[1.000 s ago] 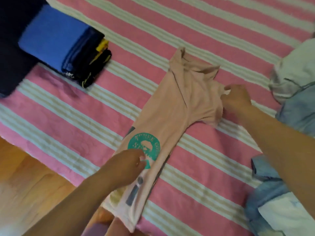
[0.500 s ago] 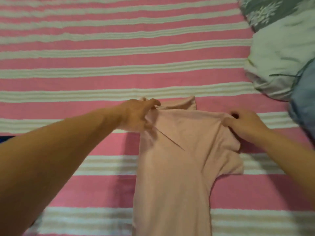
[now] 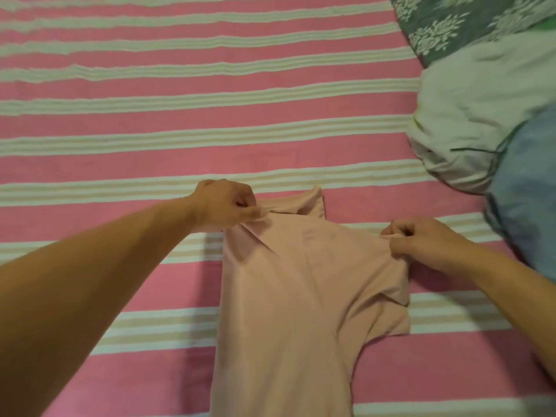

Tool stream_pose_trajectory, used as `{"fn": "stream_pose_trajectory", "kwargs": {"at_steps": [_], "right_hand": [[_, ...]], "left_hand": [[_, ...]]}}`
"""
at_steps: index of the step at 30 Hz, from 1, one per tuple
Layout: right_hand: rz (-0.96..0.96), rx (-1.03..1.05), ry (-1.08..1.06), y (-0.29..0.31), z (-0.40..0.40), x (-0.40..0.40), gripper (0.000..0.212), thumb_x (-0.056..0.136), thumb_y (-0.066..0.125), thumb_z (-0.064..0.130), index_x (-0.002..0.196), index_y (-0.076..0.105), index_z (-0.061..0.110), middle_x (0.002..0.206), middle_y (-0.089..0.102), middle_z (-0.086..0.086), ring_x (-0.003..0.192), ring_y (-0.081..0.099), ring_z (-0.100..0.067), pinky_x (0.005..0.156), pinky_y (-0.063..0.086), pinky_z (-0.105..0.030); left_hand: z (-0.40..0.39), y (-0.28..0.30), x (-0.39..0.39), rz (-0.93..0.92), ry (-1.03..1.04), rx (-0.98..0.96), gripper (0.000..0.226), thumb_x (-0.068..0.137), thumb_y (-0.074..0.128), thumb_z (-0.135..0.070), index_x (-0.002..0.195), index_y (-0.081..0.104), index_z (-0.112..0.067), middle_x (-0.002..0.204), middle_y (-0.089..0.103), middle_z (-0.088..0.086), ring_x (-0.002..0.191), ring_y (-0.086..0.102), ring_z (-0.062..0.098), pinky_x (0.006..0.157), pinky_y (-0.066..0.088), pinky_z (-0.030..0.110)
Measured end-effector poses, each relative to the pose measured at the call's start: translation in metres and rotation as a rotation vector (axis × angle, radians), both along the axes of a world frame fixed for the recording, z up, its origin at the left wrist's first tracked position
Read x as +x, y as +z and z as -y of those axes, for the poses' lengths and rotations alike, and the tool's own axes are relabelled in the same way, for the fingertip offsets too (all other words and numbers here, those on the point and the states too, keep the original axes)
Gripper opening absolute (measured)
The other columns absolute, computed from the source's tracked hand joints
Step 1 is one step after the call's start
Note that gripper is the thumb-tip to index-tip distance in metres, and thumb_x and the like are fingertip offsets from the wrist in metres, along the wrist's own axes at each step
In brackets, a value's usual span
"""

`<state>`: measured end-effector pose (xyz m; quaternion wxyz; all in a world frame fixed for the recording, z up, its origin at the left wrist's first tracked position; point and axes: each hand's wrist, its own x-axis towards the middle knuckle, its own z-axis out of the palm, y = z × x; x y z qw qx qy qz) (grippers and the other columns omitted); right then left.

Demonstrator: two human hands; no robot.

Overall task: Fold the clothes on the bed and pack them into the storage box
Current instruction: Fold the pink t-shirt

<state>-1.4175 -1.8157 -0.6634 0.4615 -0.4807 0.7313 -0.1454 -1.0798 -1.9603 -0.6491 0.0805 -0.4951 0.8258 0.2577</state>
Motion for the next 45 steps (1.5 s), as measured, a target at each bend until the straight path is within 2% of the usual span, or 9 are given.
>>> {"fn": "stream_pose_trajectory", "kwargs": {"at_steps": [4,8,15,18,23,25,28,36,45], "right_hand": [[-0.589,0.069,0.428,0.021,0.037,0.011,0.015,0.082,0.067,0.025,0.091,0.056,0.021,0.099,0.059,-0.002,0.081,0.055,-0.016,0.067,0.045,-0.03],[-0.292,-0.361,0.44,0.009,0.085,0.062,0.049,0.087,0.069,0.031,0.134,0.056,0.033,0.133,0.045,-0.001,0.126,0.04,-0.021,0.109,0.037,-0.038],[-0.488,-0.284,0.433,-0.016,0.13,0.103,0.021,0.092,0.063,0.046,0.09,0.065,0.025,0.116,0.049,-0.001,0.118,0.04,-0.027,0.103,0.04,-0.046],[-0.473,-0.397,0.344,-0.017,0.119,0.108,0.022,0.093,0.064,0.04,0.102,0.062,0.02,0.115,0.049,-0.001,0.114,0.043,-0.025,0.099,0.043,-0.043],[-0.508,-0.588,0.263,-0.011,0.064,0.103,0.022,0.095,0.049,0.045,0.096,0.05,0.023,0.098,0.049,0.006,0.094,0.047,-0.02,0.081,0.044,-0.039],[-0.541,-0.436,0.312,-0.019,0.054,0.098,0.032,0.094,0.045,0.056,0.101,0.054,0.027,0.099,0.055,0.008,0.098,0.051,-0.02,0.087,0.045,-0.041],[-0.47,-0.389,0.335,-0.023,0.053,0.097,0.024,0.098,0.048,0.054,0.102,0.05,0.03,0.087,0.055,0.014,0.081,0.054,-0.012,0.071,0.043,-0.032],[-0.609,-0.333,0.301,-0.027,0.054,0.078,0.033,0.102,0.045,0.047,0.08,0.042,0.022,0.07,0.048,0.008,0.062,0.045,-0.014,0.051,0.027,-0.032],[-0.118,0.028,0.034,-0.007,-0.005,0.004,0.025,0.075,0.081,0.045,0.082,0.069,0.025,0.082,0.07,0.009,0.078,0.064,-0.013,0.069,0.051,-0.032]], "left_hand": [[0.0,-0.002,-0.004,0.092,-0.05,-0.073,0.004,0.094,0.062,-0.035,0.09,0.062,-0.035,0.083,0.06,-0.02,0.096,0.056,0.016,0.095,0.031,0.033],[-0.001,-0.002,-0.002,-0.065,0.07,-0.017,0.006,0.095,0.064,-0.031,0.09,0.066,-0.028,0.087,0.066,-0.016,0.091,0.06,0.014,0.093,0.038,0.035],[-0.009,-0.018,-0.013,0.052,0.092,-0.433,0.015,0.097,0.059,-0.032,0.108,0.069,-0.027,0.123,0.058,-0.001,0.124,0.046,0.028,0.104,0.028,0.042],[-0.046,-0.023,-0.021,-0.089,0.227,-0.606,0.02,0.097,0.057,-0.032,0.108,0.061,-0.016,0.127,0.053,0.01,0.122,0.044,0.032,0.105,0.034,0.046],[-0.097,-0.048,0.004,-0.226,0.313,-0.488,0.022,0.104,0.045,-0.032,0.114,0.055,-0.015,0.12,0.05,0.004,0.109,0.044,0.022,0.097,0.044,0.047],[-0.103,-0.063,0.011,-0.107,0.189,-0.325,0.059,0.107,0.021,-0.05,0.157,0.026,-0.019,0.162,0.021,0.008,0.148,0.021,0.023,0.123,0.024,0.047],[-0.1,-0.074,0.012,0.052,0.133,-0.208,0.069,0.093,-0.012,-0.069,0.151,-0.034,-0.039,0.16,-0.039,-0.01,0.15,-0.031,0.014,0.126,-0.007,0.04],[-0.082,-0.059,-0.015,0.22,0.246,-0.158,0.066,0.095,0.01,-0.073,0.155,-0.008,-0.051,0.169,-0.012,0.0,0.151,0.005,0.032,0.117,0.014,0.053],[-0.09,-0.027,-0.054,0.437,0.216,-0.223,0.061,0.106,0.018,-0.044,0.162,0.004,-0.024,0.168,-0.003,0.018,0.151,0.005,0.045,0.121,0.01,0.058]]}}
